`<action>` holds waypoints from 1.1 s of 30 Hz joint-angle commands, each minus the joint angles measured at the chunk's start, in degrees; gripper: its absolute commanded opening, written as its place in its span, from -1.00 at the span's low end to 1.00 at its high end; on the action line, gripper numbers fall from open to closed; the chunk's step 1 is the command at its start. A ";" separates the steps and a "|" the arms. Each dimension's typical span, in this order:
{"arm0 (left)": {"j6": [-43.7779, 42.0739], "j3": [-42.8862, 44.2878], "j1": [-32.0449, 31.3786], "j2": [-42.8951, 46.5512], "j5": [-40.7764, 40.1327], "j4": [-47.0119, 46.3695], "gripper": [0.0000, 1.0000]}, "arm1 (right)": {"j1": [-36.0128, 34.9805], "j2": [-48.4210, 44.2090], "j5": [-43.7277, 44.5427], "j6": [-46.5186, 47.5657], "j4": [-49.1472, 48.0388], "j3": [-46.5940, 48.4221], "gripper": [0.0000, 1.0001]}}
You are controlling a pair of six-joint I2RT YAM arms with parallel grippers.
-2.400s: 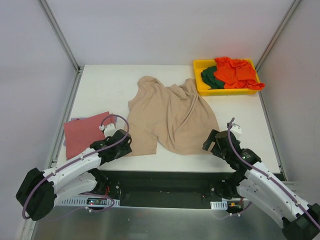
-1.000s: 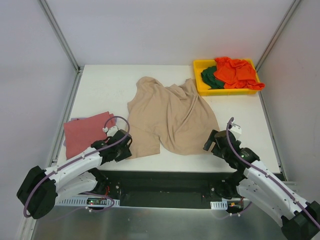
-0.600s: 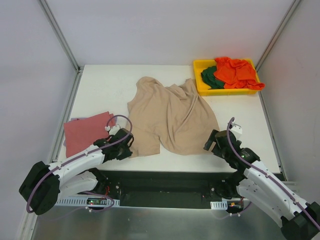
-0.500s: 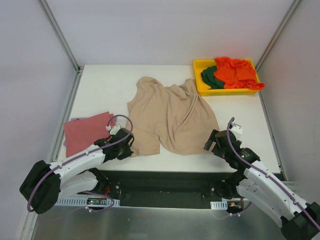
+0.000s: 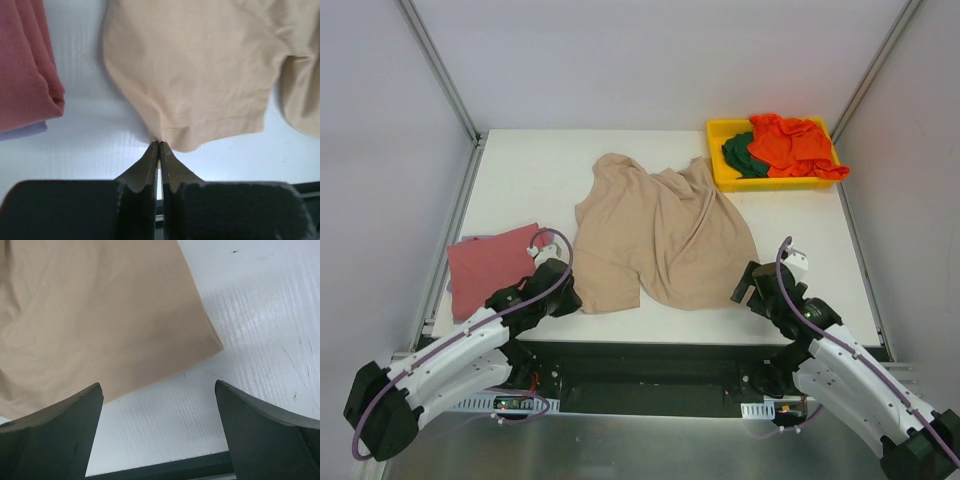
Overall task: Fold and stack the t-shirts
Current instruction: Flatten out the tshirt
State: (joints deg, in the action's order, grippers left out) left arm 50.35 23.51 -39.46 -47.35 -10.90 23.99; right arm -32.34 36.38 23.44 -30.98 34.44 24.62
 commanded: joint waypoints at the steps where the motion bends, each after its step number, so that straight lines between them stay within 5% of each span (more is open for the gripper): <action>1: -4.64 1.54 -0.70 7.88 1.75 0.97 -1.00 | 0.43 -0.87 2.13 0.40 3.09 1.74 0.92; 10: -3.77 2.51 -0.70 14.13 2.20 -1.49 -1.00 | 1.57 -0.79 3.72 -1.19 4.50 2.18 0.92; 23: -4.47 1.45 -0.70 6.66 0.61 -2.45 -1.00 | 3.42 2.64 2.93 -1.71 4.15 1.84 0.92; 33: -3.41 -1.09 -0.70 8.86 -1.58 -4.83 -1.00 | 7.64 5.81 1.52 -0.22 3.10 2.01 0.92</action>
State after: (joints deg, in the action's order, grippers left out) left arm 46.98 23.24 -39.46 -39.46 -10.35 20.82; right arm -25.96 41.25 25.10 -31.70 37.69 24.95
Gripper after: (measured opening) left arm 0.006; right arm 0.960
